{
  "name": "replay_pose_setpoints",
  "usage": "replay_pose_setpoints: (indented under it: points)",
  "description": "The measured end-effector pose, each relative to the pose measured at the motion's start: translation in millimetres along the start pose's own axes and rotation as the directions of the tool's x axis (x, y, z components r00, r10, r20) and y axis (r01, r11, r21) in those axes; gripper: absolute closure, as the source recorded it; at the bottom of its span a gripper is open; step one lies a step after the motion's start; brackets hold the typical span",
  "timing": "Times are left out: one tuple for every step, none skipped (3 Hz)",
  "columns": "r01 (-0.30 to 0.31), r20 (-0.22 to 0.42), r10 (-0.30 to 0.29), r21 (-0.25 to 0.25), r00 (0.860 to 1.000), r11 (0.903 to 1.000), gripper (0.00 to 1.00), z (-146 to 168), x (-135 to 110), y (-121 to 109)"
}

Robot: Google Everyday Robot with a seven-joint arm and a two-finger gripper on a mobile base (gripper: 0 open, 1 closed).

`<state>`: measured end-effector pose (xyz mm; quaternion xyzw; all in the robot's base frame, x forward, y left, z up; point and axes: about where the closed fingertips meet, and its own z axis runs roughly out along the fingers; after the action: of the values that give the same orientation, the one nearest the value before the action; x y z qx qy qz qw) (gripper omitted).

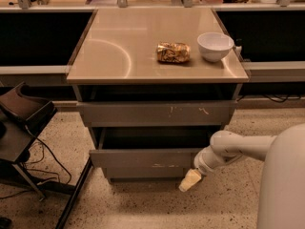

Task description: Close middle drawer

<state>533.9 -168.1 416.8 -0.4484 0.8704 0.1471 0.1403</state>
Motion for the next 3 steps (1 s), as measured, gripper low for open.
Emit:
replay_pose_setpoints:
  points:
    - [0.009,0.016,-0.009,-0.023,1.0,0.9997,0.0,7.6,-5.3,-5.6]
    - [0.058,0.023,-0.055,-0.138,0.998,0.9888,0.0,41.5,-9.3,3.6]
    - [0.093,0.05,-0.082,-0.278,0.995,0.956,0.0,72.6,-11.3,-1.1]
